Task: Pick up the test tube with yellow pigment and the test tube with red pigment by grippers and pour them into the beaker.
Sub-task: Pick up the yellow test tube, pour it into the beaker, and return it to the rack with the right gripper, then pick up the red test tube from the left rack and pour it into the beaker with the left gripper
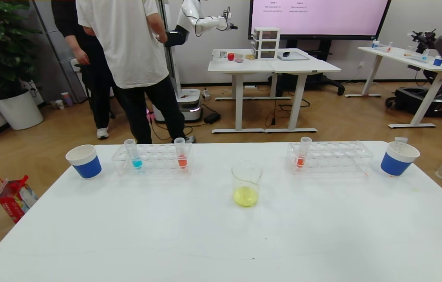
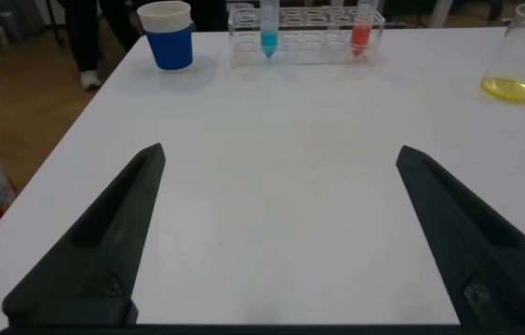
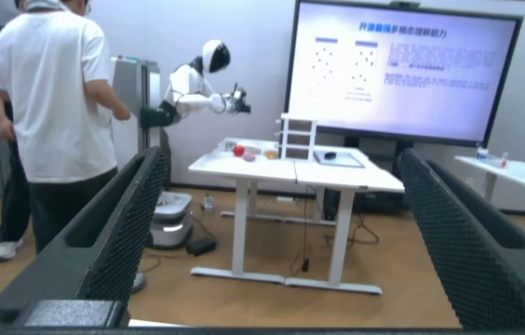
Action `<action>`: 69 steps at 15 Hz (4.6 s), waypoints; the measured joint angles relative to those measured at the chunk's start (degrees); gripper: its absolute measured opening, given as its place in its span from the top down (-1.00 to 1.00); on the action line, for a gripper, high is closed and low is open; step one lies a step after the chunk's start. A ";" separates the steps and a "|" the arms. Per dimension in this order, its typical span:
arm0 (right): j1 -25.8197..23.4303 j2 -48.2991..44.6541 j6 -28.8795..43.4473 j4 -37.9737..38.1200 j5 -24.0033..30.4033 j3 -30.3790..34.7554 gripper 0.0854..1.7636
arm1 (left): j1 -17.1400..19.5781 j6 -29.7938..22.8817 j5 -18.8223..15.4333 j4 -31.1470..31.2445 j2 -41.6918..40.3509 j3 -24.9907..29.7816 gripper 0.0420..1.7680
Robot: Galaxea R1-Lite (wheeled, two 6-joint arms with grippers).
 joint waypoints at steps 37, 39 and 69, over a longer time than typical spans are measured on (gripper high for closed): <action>-1.73 -73.25 0.00 67.69 -2.01 35.61 -0.97 | 0.00 0.21 -0.16 0.00 0.00 0.00 -0.96; -1.73 -73.25 0.00 67.67 -2.01 35.61 -0.97 | 0.00 0.28 -0.07 -0.02 0.00 0.00 -0.96; -1.73 -73.25 0.00 67.69 -1.97 35.61 -0.97 | -24.91 -5.83 21.63 -80.91 116.65 -36.29 -0.96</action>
